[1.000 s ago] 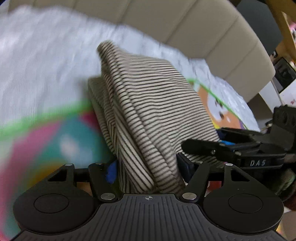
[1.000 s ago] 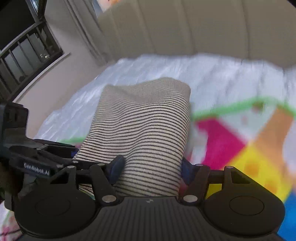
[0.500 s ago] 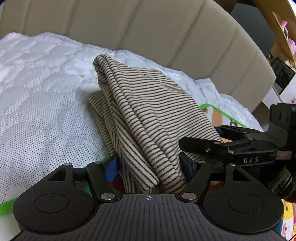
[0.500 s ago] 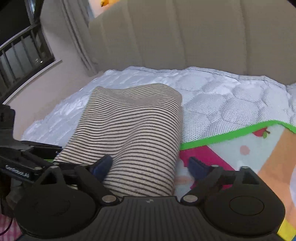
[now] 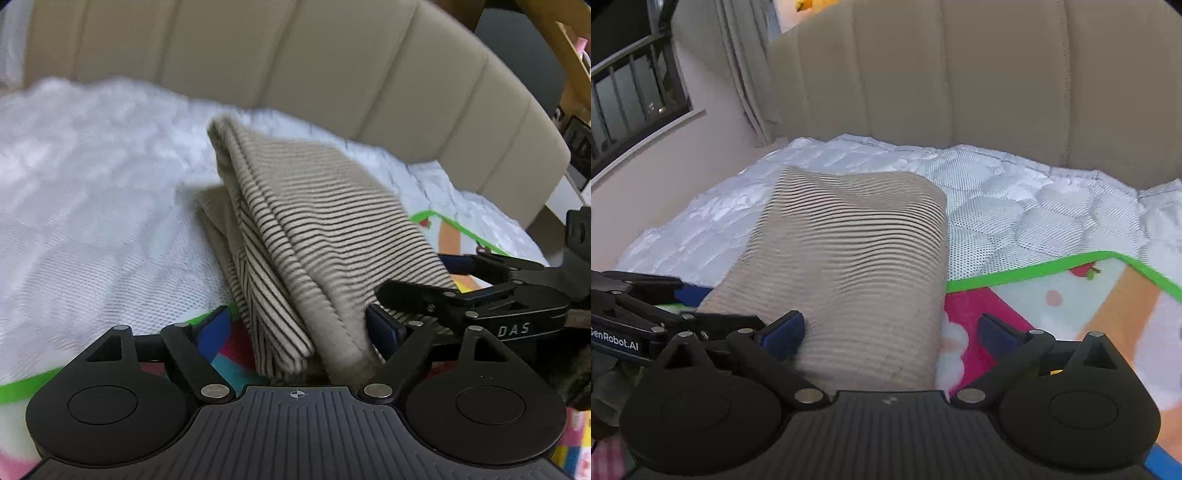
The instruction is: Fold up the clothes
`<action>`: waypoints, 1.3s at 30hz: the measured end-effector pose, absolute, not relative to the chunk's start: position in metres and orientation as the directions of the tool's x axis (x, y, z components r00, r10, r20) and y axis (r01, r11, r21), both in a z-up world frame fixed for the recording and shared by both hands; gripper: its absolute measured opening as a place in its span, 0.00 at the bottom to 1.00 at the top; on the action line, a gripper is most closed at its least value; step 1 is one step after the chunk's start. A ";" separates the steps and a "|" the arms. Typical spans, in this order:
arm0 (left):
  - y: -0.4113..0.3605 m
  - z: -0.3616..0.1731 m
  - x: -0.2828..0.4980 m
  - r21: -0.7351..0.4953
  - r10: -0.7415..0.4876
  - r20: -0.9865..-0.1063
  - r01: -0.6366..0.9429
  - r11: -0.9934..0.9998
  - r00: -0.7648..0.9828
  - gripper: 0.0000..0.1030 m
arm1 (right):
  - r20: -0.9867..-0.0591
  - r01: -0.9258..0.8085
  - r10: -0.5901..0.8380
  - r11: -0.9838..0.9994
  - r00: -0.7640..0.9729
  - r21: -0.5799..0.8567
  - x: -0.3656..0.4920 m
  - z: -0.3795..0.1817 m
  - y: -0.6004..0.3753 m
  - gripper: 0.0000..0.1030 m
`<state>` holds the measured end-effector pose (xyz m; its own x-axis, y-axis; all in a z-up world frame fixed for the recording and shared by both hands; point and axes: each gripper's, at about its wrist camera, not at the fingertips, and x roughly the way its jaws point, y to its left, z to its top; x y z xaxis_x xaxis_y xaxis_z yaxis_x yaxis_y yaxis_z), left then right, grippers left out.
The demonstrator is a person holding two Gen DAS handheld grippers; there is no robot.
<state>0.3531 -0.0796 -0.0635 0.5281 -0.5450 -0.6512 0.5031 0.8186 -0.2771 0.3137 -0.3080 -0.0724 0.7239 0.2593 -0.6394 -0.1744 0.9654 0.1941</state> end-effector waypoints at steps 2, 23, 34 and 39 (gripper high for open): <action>-0.077 -0.055 0.322 -0.228 -0.516 -0.624 0.495 0.838 0.587 0.86 | -0.634 -0.166 0.251 0.967 0.731 0.192 0.291 -0.066 -0.314 1.00; -0.075 -0.099 0.137 -0.009 -0.291 -0.686 0.392 0.920 0.667 1.00 | -0.627 -0.024 0.085 0.994 0.774 0.105 0.098 -0.119 -0.321 1.00; -0.074 -0.102 0.136 -0.015 -0.298 -0.681 0.394 0.919 0.669 1.00 | -0.623 -0.025 0.094 0.993 0.777 0.119 0.094 -0.119 -0.323 1.00; -0.073 -0.102 0.136 -0.016 -0.300 -0.680 0.395 0.918 0.669 1.00 | -0.623 -0.024 0.097 0.992 0.777 0.125 0.094 -0.119 -0.323 1.00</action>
<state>0.1363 -0.0732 -0.1018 0.6690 -0.2998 -0.6801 0.3953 0.9184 -0.0161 0.0945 -0.3234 -0.1186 0.7765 0.0972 -0.6225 -0.0242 0.9919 0.1247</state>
